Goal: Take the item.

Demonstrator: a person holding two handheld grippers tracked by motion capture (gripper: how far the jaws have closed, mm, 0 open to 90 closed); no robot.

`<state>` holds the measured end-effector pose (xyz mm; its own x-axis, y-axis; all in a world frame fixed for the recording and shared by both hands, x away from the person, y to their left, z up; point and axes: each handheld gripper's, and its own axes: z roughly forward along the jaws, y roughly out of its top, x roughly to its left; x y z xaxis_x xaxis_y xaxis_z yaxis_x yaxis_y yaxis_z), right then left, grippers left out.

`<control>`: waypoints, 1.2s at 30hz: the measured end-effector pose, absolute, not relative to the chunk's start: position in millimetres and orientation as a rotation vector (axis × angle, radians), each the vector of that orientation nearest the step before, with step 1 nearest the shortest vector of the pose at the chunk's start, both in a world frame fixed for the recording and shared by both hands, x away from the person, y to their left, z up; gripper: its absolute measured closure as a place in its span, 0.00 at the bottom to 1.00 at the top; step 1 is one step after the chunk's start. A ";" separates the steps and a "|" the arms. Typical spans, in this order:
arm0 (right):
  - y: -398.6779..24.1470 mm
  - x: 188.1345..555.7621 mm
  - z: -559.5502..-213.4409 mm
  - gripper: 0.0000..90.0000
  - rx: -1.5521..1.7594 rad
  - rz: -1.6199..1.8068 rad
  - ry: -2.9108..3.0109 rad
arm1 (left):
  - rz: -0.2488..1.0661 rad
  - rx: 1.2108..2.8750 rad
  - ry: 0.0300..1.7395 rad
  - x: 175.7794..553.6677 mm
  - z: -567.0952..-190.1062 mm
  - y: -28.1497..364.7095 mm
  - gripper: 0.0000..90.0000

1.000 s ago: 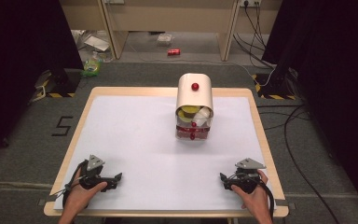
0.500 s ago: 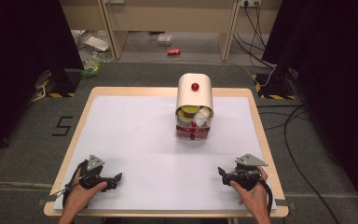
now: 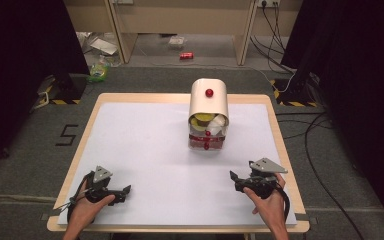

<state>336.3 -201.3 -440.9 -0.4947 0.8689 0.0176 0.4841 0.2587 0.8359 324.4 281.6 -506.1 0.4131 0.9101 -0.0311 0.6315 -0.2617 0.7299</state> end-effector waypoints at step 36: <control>-140.2 375.3 -368.4 0.27 1.003 1.310 2.023 | 0.528 1.994 1.305 324.5 -506.2 281.7 0.02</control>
